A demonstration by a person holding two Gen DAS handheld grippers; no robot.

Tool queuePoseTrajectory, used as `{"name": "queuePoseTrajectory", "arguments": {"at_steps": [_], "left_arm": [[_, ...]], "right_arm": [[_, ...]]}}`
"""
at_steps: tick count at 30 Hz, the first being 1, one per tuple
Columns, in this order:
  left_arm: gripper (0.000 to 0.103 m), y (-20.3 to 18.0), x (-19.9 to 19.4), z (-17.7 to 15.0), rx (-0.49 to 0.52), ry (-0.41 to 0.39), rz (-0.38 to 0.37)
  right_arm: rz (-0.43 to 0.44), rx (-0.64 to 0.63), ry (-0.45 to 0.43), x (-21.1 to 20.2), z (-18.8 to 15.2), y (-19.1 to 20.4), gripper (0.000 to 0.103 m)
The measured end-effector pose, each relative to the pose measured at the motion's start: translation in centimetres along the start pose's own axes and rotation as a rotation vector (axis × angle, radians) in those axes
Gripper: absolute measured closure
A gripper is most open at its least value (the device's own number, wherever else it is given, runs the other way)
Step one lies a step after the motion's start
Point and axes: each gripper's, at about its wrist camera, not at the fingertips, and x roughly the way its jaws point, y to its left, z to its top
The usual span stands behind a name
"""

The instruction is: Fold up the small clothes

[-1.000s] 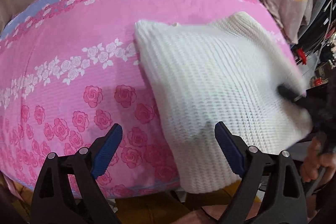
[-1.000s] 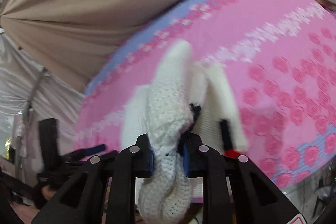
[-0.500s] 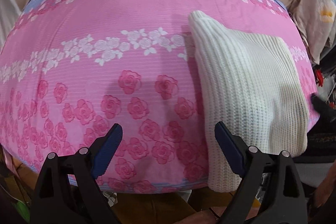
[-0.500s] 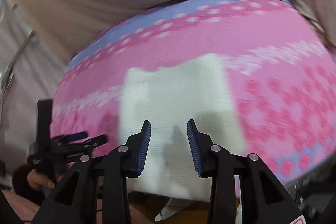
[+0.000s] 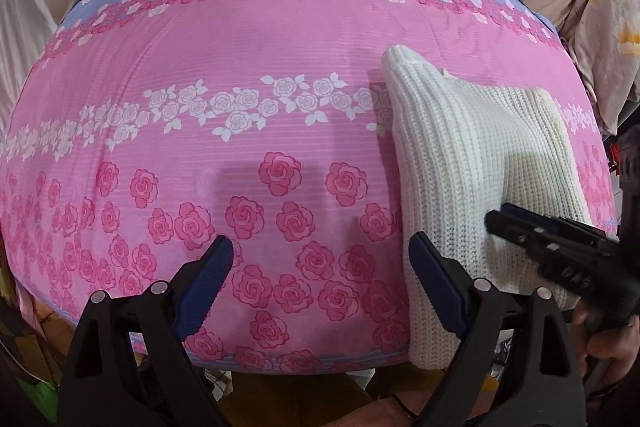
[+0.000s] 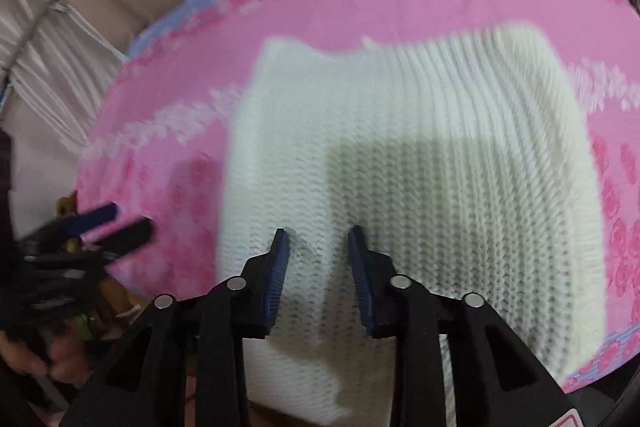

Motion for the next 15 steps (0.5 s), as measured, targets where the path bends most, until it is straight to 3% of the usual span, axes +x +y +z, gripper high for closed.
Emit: {"name": "queuePoseTrajectory", "arguments": {"at_steps": [4,7,10,13,15], "left_arm": [[0.016,-0.5,0.1,0.2,0.015,-0.004,0.011],[0.016,-1.5,0.5,0.4,0.038,0.005,0.009],[0.016,-3.0,0.5,0.6,0.076,-0.004,0.011],[0.016,-4.4,0.7,0.8,0.112,-0.006,0.009],[0.016,-5.1,1.2,0.9,0.122,0.008,0.0]], "right_arm": [[0.003,0.057,-0.146,-5.6,0.6,-0.7,0.073],[-0.074,0.076,-0.212,-8.1,0.8,-2.8,0.07],[-0.188,0.158,-0.18,-7.7,0.6,-6.6,0.064],[-0.149,0.241,-0.159,-7.4,-0.7,-9.7,0.063],[-0.117,0.255,-0.154,-7.5,-1.3,-10.3,0.048]]}}
